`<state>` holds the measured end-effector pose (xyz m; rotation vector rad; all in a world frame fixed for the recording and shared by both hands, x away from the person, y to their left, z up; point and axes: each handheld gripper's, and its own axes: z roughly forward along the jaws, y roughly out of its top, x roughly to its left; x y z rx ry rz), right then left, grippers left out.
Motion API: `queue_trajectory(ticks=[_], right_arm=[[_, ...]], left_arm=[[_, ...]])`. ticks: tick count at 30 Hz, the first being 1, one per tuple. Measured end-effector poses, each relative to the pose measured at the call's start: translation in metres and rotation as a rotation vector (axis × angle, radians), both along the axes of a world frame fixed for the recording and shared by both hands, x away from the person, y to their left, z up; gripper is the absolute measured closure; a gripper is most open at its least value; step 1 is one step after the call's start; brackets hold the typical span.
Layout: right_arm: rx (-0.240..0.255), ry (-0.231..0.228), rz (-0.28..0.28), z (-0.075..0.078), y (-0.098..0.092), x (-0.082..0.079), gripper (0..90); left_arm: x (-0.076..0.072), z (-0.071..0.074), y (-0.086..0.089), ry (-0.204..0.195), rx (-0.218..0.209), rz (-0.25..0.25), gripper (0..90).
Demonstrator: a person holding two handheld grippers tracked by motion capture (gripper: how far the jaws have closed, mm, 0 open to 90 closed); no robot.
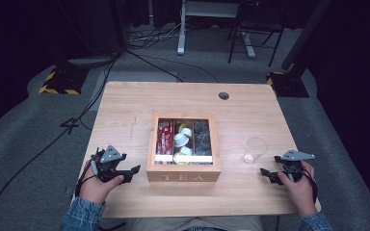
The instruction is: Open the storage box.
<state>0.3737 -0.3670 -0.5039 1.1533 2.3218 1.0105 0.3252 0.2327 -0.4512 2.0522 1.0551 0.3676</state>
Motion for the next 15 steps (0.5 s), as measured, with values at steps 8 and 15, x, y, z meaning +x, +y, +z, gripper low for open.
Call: queue_trajectory(ticks=[8,15], right_arm=[[0.0,0.0,0.0,0.0,0.0,0.0,12.7],[0.001,0.0,0.0,0.0,0.0,0.0,12.7]], left_arm=[[-0.012,0.019,-0.01,-0.026,-0.084,-0.064,29.2],[-0.019,0.016,-0.031,-0.007,-0.083,-0.152,24.7]])
